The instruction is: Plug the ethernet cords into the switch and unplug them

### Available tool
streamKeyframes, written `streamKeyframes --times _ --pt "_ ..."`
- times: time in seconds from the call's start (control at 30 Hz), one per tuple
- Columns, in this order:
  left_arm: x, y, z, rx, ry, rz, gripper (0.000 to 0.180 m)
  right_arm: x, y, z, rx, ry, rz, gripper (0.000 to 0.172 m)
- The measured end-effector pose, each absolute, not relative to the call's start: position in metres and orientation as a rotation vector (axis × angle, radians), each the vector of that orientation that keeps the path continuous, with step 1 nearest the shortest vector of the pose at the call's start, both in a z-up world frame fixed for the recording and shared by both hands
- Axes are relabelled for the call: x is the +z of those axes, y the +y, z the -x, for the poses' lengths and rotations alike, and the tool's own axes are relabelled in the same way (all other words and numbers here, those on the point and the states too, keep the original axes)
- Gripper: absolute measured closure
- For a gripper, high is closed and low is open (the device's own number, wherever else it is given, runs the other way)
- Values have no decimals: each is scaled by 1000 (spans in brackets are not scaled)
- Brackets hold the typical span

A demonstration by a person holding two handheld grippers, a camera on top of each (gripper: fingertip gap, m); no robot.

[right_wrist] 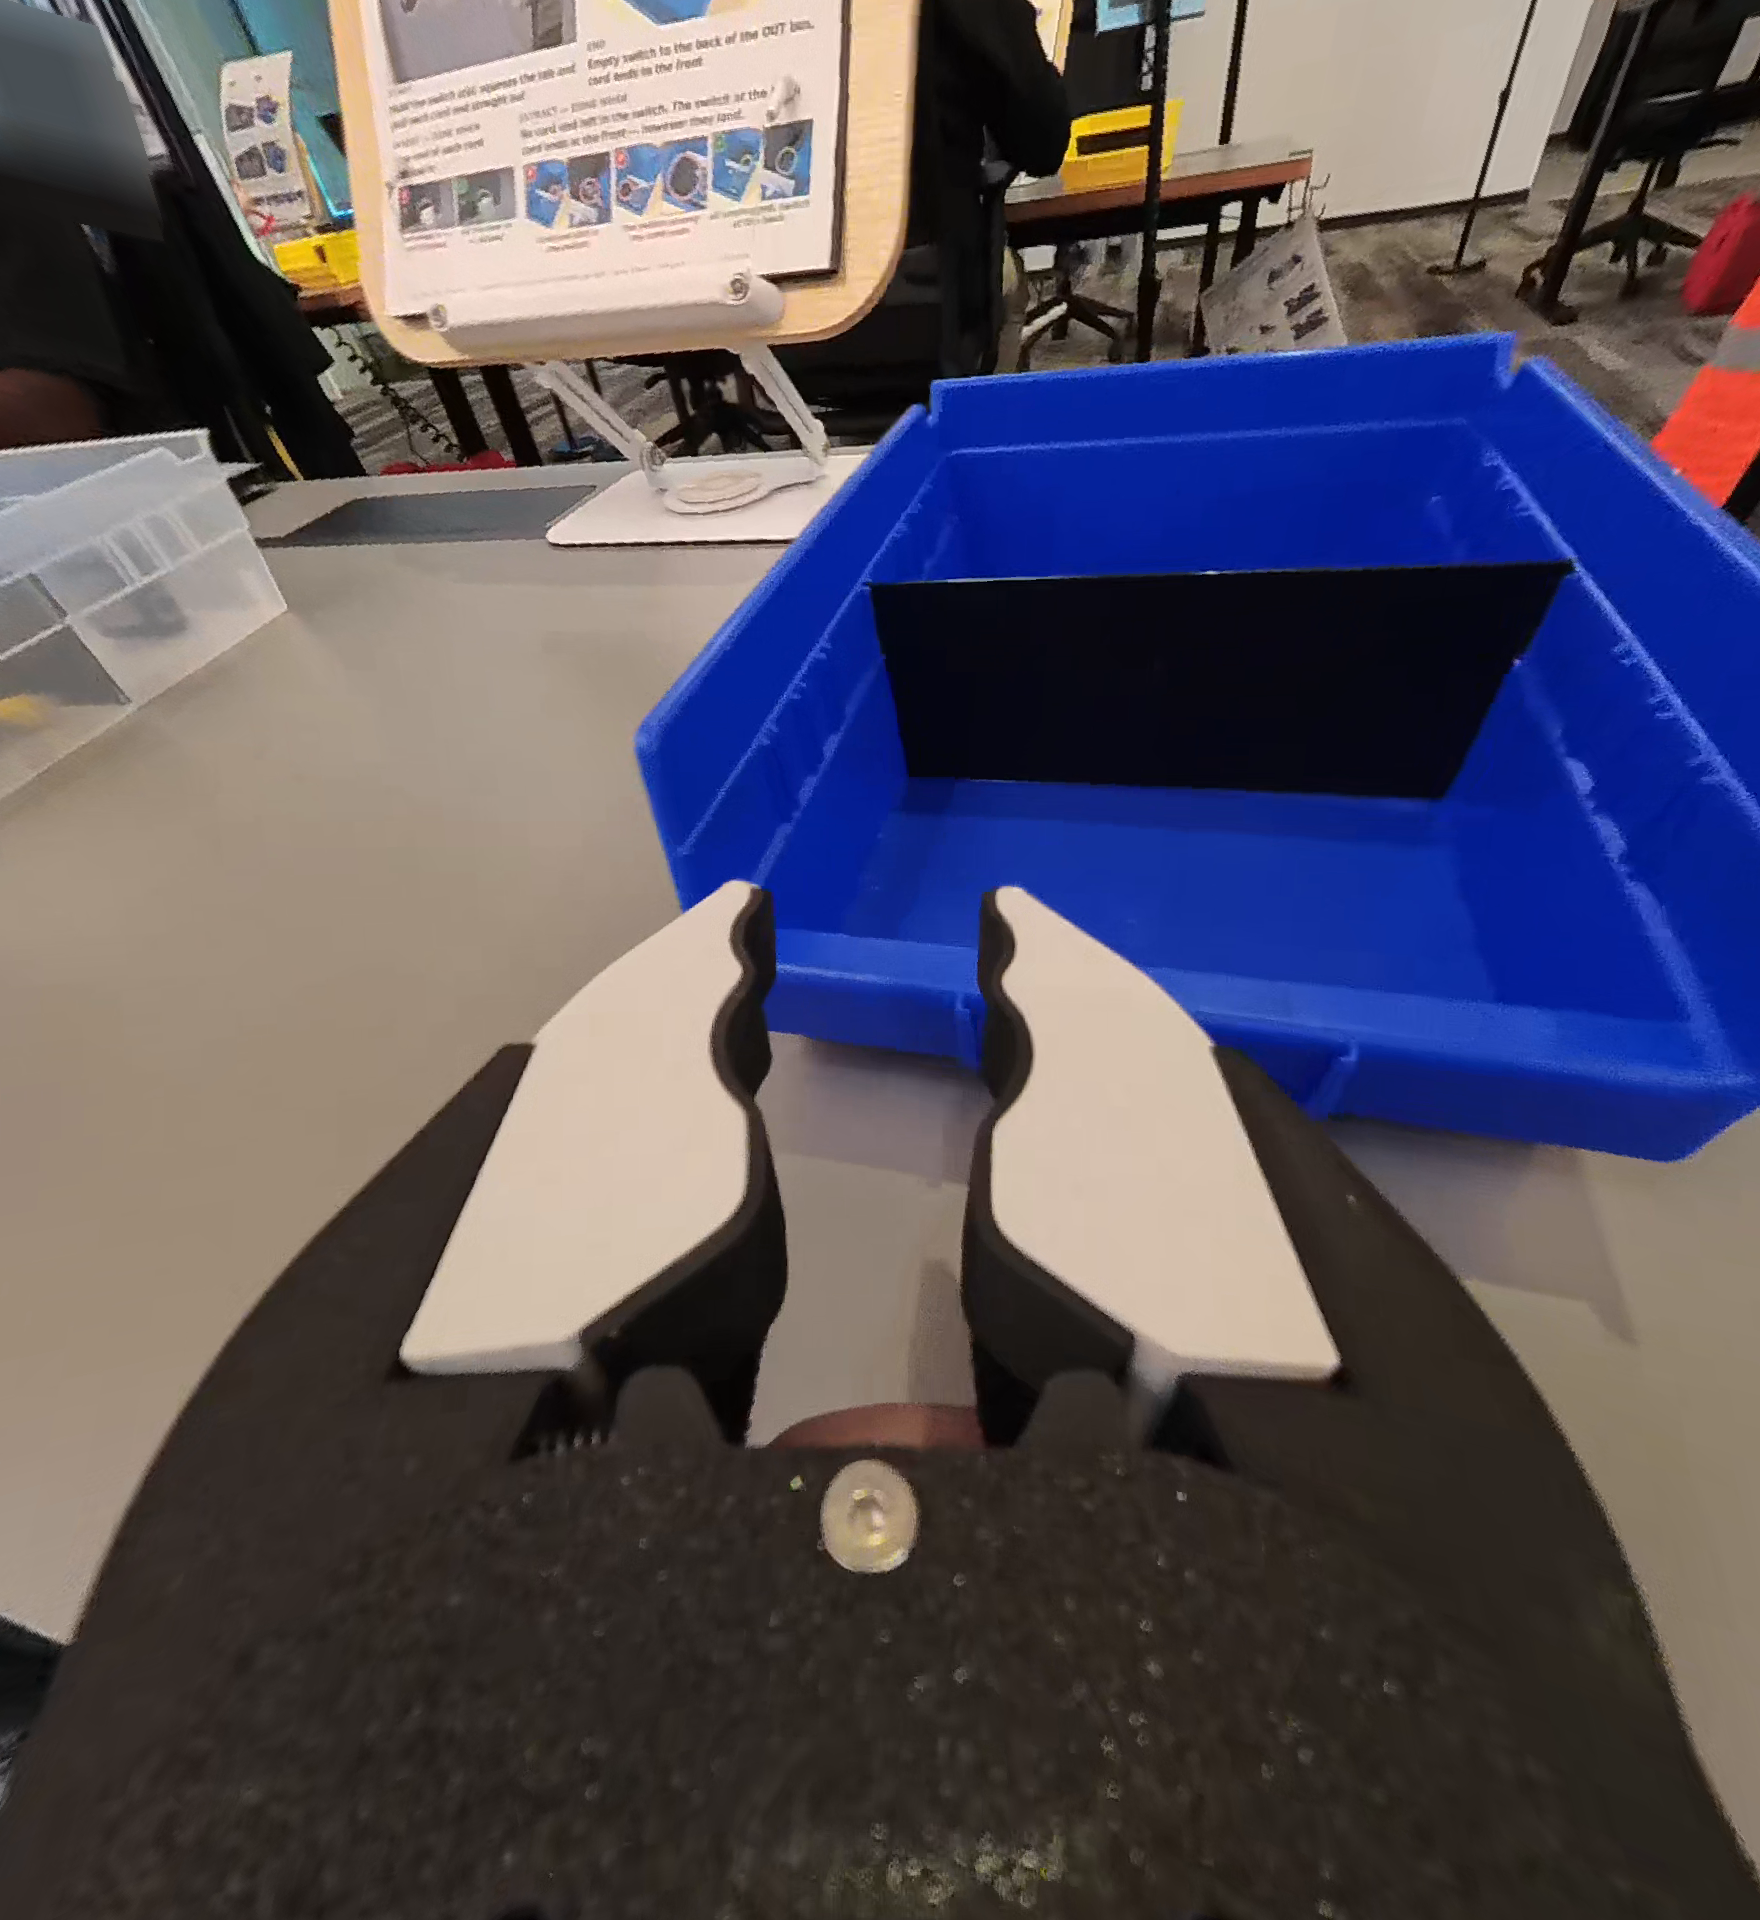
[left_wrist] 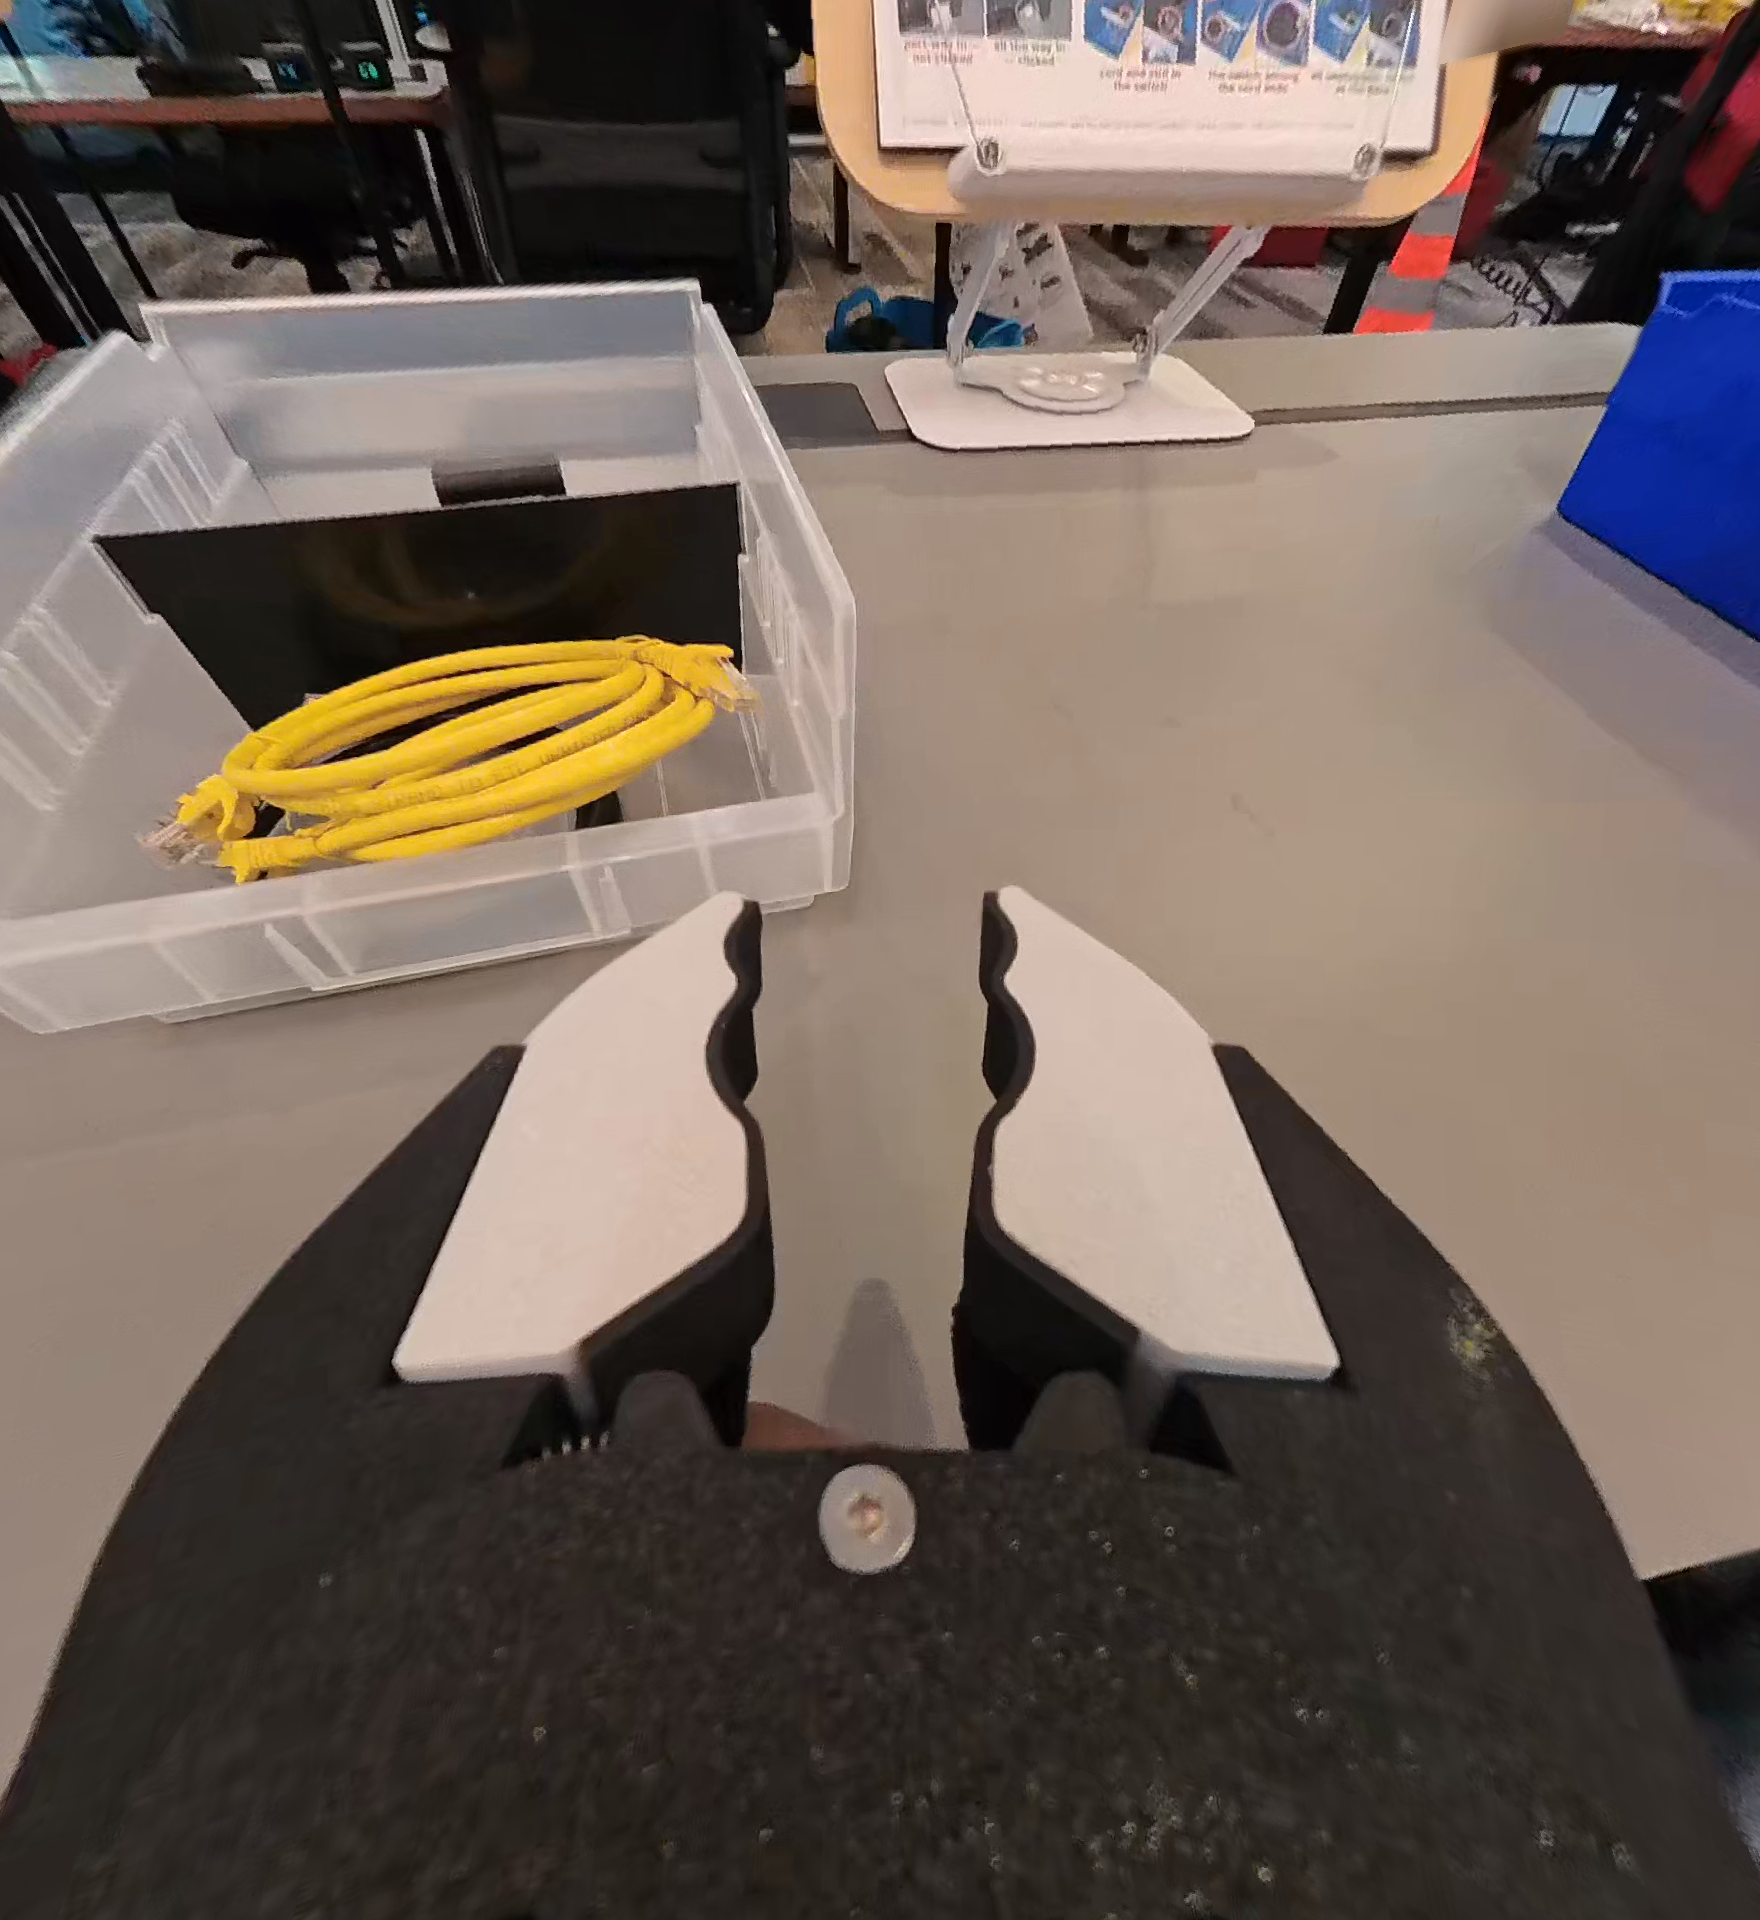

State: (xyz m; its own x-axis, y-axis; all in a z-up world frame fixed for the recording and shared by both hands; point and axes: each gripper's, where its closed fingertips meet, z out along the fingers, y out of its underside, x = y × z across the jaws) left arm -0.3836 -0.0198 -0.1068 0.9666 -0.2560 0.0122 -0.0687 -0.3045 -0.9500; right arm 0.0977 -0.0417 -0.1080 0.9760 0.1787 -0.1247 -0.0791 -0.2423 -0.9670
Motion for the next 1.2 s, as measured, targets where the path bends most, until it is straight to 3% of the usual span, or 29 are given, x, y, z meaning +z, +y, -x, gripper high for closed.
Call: streamKeyframes --times 1.2 --pt "-122 -22 382 -307 200 2022 136 -101 -53 -75 303 -90 1811 133"
